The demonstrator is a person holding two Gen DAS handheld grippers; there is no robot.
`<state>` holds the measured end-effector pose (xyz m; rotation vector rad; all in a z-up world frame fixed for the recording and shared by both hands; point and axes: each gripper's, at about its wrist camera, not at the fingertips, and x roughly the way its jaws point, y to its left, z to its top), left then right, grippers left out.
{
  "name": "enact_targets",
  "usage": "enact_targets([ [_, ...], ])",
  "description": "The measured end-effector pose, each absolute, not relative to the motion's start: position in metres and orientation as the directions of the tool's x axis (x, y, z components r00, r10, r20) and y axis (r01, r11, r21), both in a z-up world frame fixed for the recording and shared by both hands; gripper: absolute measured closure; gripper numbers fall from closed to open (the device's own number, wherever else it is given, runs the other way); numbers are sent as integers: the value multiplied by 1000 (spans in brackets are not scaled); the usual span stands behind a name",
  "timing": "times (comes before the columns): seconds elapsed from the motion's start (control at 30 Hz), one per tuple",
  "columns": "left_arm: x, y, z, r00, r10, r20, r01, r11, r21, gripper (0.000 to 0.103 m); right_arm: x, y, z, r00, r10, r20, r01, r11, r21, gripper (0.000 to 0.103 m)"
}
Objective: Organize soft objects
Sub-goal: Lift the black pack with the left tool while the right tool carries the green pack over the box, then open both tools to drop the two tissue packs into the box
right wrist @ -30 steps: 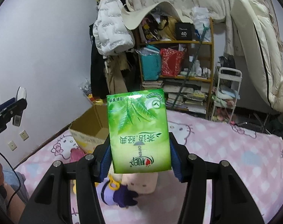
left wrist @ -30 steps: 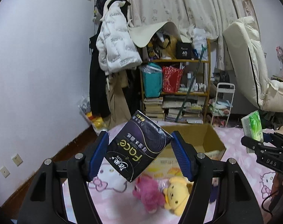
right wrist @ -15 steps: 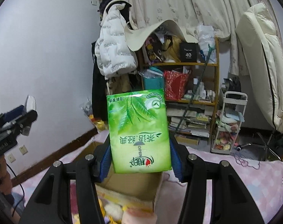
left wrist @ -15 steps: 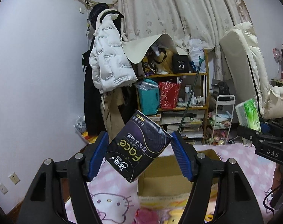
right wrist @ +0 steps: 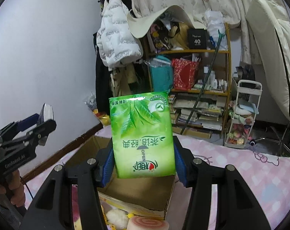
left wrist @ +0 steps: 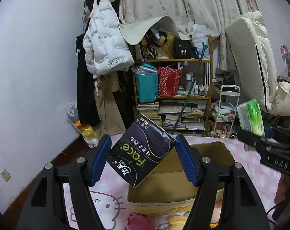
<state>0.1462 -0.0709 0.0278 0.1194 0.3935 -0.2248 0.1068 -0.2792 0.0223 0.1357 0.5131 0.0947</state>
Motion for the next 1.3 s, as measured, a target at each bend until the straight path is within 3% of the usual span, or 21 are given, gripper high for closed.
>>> enact_targets([
  [0.57, 179, -91, -20, 807, -242, -539, 309, 950, 37, 34, 121, -278, -30, 792, 186, -582, -94, 978, 185, 46],
  [0.63, 180, -92, -21, 802, -244, -546, 315, 948, 40, 32, 124, -277, -33, 782, 190, -594, -100, 978, 182, 45],
  [0.7, 178, -91, -21, 802, -239, -548, 314, 948, 45, 17, 127, -276, -36, 769, 198, -608, -108, 977, 182, 45],
  [0.73, 177, -91, -21, 806, -233, -544, 307, 950, 48, 16, 128, -276, -37, 764, 199, -614, -108, 977, 182, 45],
  [0.87, 171, -88, -20, 806, -224, -547, 305, 950, 61, 14, 126, -277, -36, 770, 208, -604, -108, 974, 197, 23],
  [0.93, 169, -86, -18, 812, -210, -544, 295, 953, 72, 11, 123, -277, -33, 774, 209, -598, -112, 974, 197, 21],
  [1.0, 165, -82, -15, 820, -182, -543, 270, 959, 85, 5, 120, -276, -29, 775, 202, -599, -109, 976, 188, 11],
  [1.17, 156, -71, -4, 814, -162, -558, 244, 967, 75, 4, 107, -275, -19, 784, 190, -591, -101, 979, 179, 0],
  [1.3, 142, -61, 3, 827, -142, -544, 221, 972, 82, 1, 98, -274, -10, 791, 185, -583, -100, 979, 176, 0],
])
